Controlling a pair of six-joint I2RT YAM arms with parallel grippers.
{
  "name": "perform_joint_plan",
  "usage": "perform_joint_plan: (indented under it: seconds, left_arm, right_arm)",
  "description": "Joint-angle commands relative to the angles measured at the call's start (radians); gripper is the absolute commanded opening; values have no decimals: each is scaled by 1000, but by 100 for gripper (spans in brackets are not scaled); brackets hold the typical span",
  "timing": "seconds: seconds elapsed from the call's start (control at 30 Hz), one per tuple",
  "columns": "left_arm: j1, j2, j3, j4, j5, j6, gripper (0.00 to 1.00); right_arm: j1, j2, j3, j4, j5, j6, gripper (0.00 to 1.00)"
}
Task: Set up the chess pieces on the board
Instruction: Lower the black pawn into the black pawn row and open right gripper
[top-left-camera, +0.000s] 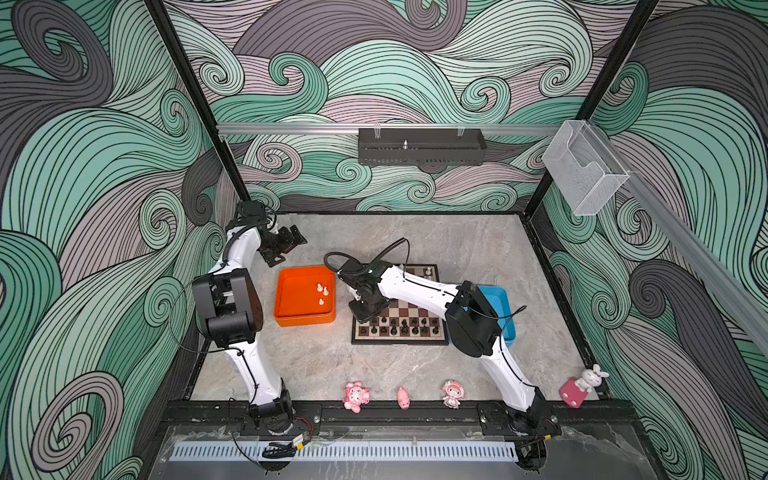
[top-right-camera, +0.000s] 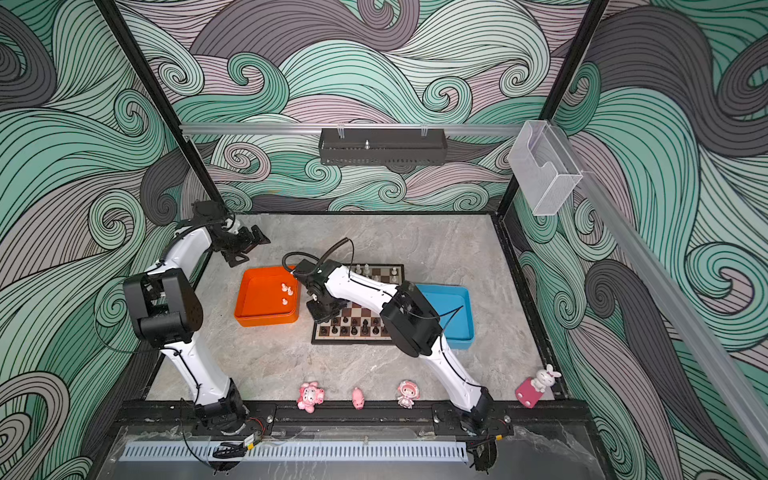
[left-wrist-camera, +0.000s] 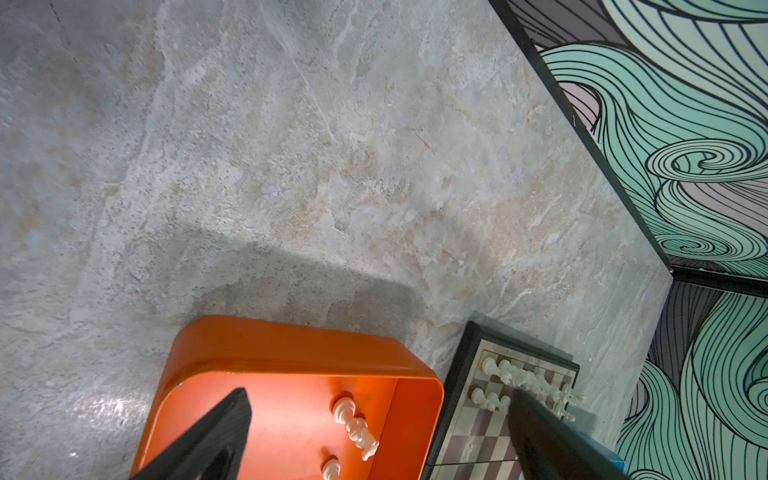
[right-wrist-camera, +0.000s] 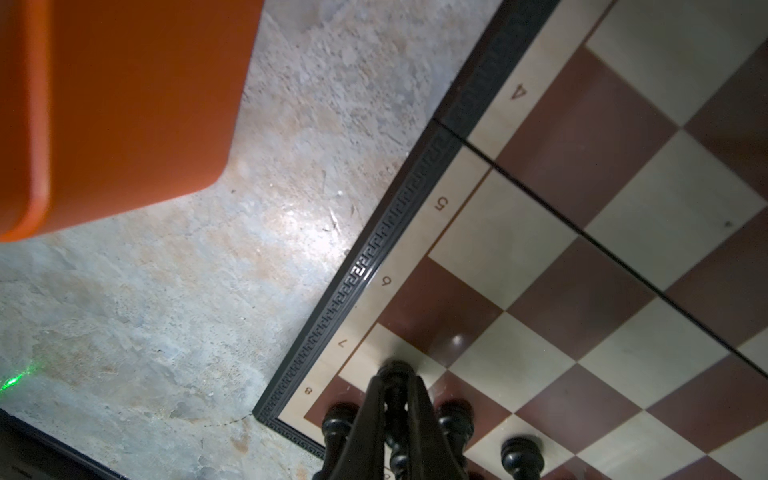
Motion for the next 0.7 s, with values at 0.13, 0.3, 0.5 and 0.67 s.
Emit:
perform_joint_plan:
  seconds: [0.13, 0.3, 0.5, 0.67]
  left_arm:
    - [6, 14, -7, 4, 14, -8, 99]
    - [6, 14, -7, 4, 15, -8, 99]
    - [6, 15, -7, 4, 15, -8, 99]
    - [6, 15, -6, 3, 14, -8, 99]
  right_arm:
    - [-6, 20, 20, -17, -7, -3, 12]
    - [-5, 23, 24, -17, -11, -3, 13]
    - [-5, 24, 28, -16, -15, -3, 13]
    - [-5, 25, 25, -16, -18, -3, 14]
